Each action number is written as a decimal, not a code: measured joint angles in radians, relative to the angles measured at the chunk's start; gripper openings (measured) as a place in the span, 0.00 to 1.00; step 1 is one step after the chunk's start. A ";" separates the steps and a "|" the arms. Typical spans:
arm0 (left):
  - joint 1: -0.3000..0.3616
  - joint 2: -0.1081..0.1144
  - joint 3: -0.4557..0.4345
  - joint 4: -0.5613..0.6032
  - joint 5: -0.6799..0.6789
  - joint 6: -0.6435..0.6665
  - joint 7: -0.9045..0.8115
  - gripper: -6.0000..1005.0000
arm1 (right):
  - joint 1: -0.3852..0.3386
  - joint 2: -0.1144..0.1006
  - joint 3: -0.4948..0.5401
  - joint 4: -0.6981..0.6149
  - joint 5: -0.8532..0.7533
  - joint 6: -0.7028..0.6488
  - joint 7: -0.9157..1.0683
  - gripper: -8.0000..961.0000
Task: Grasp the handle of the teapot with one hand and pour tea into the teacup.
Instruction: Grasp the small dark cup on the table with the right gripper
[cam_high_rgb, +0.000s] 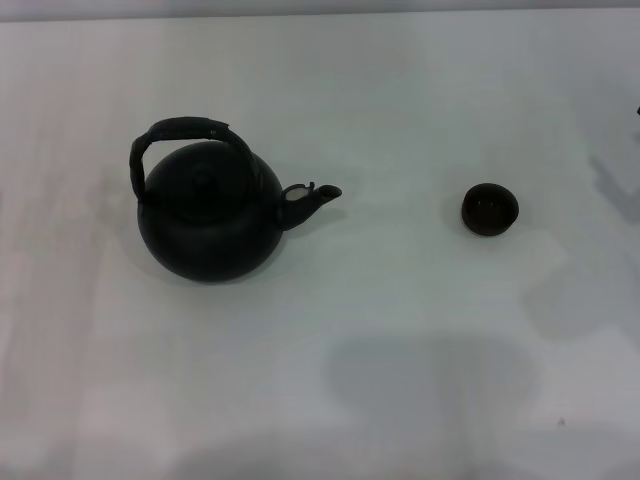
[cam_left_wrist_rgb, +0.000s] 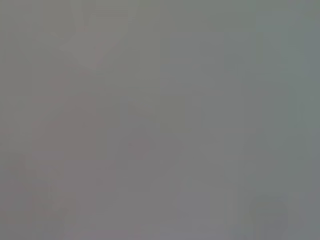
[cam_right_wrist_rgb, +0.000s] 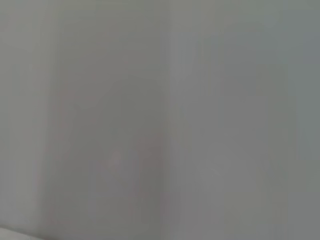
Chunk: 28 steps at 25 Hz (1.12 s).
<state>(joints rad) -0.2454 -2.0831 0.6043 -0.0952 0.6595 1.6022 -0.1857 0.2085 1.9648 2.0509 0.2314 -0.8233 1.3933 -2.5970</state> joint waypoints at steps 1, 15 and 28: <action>0.000 0.000 0.000 0.000 0.000 0.000 0.000 0.68 | 0.000 -0.004 -0.007 0.000 -0.001 0.003 0.007 0.80; 0.005 0.000 0.000 0.000 0.016 -0.001 -0.005 0.68 | 0.003 -0.053 -0.030 0.075 -0.145 0.035 0.146 0.80; 0.004 -0.002 0.000 -0.002 0.029 0.003 -0.006 0.68 | 0.010 -0.073 -0.020 0.255 -0.403 0.026 0.388 0.81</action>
<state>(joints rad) -0.2411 -2.0847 0.6043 -0.0967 0.6882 1.6056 -0.1918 0.2188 1.8918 2.0309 0.4862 -1.2260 1.4189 -2.2093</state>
